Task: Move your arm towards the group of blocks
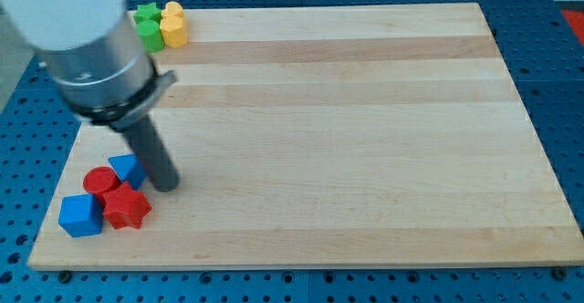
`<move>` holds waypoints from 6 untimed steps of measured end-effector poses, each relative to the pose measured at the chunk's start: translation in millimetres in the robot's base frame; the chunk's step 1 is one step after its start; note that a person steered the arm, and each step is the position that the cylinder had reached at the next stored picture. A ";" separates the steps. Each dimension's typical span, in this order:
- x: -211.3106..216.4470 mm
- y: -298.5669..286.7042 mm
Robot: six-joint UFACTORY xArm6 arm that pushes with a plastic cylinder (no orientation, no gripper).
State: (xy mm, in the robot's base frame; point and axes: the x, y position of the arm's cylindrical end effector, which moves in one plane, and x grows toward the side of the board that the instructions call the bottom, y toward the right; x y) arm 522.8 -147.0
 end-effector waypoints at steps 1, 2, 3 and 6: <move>-25.2 60.8; 26.6 96.2; 75.7 50.5; 83.9 -69.3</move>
